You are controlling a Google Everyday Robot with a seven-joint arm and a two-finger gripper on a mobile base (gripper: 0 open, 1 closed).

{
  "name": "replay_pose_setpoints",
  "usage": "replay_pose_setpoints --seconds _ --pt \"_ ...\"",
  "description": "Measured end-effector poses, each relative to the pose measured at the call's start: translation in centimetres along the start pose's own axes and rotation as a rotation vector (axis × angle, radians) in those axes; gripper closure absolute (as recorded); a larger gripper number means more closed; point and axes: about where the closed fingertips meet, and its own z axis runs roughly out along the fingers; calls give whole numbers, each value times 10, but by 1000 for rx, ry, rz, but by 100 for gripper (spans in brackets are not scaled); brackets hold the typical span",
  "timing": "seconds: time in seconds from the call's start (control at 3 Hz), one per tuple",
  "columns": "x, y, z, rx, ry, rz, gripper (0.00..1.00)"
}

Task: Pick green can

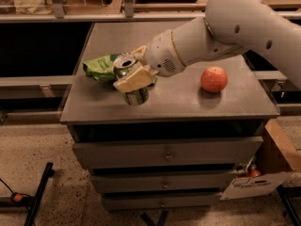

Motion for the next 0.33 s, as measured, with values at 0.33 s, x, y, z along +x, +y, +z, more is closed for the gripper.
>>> replay_pose_setpoints --seconds 0.33 --pt "-2 -1 -2 2 -1 -3 100"
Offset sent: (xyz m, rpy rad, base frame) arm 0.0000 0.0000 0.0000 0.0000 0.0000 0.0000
